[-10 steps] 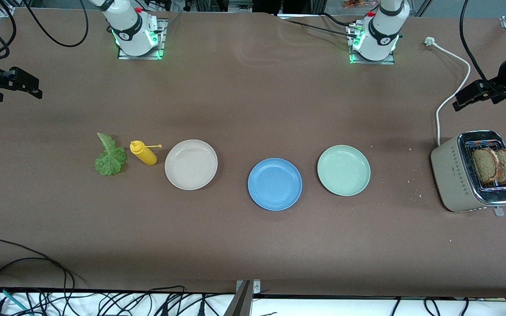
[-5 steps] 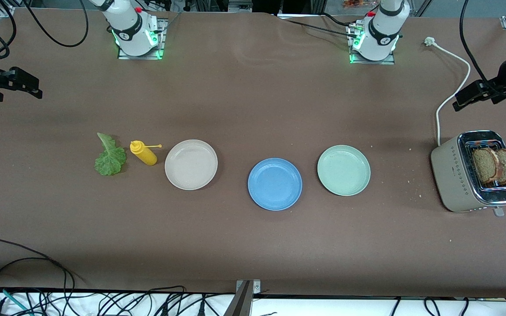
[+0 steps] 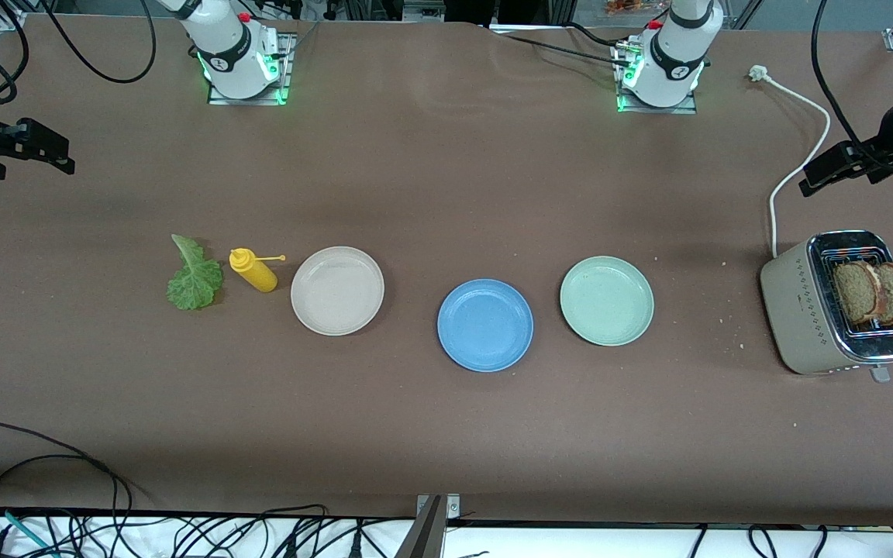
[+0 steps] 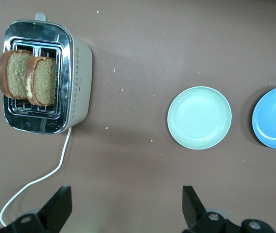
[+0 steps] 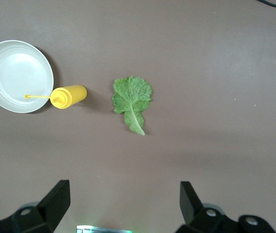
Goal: Make sandwich in blue plate with both arms
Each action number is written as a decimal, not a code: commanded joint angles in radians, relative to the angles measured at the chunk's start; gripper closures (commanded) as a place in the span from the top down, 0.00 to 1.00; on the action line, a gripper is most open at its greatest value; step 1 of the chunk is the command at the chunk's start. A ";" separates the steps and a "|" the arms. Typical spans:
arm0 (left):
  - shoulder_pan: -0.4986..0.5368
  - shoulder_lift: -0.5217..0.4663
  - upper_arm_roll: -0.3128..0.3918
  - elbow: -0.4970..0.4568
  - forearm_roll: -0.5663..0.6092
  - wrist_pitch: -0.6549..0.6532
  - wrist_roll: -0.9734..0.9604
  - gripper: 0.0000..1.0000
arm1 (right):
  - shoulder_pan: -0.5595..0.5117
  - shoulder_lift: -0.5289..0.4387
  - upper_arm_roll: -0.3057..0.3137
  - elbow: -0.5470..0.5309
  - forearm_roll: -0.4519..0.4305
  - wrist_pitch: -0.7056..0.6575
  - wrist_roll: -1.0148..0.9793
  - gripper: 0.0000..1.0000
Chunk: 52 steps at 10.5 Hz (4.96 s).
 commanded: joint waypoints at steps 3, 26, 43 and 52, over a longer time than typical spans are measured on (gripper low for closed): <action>0.009 -0.004 0.005 -0.003 -0.003 0.003 0.017 1.00 | -0.008 0.007 0.006 0.025 -0.012 -0.022 0.006 1.00; 0.011 0.044 0.008 0.006 0.042 0.004 0.106 1.00 | -0.006 0.007 0.006 0.023 -0.012 -0.022 0.006 1.00; 0.259 0.490 0.018 0.078 0.132 0.247 0.241 1.00 | -0.006 0.007 0.006 0.023 -0.014 -0.024 0.006 1.00; 0.294 0.496 0.018 0.073 0.126 0.239 0.325 0.88 | -0.006 0.007 0.006 0.023 -0.014 -0.024 0.006 1.00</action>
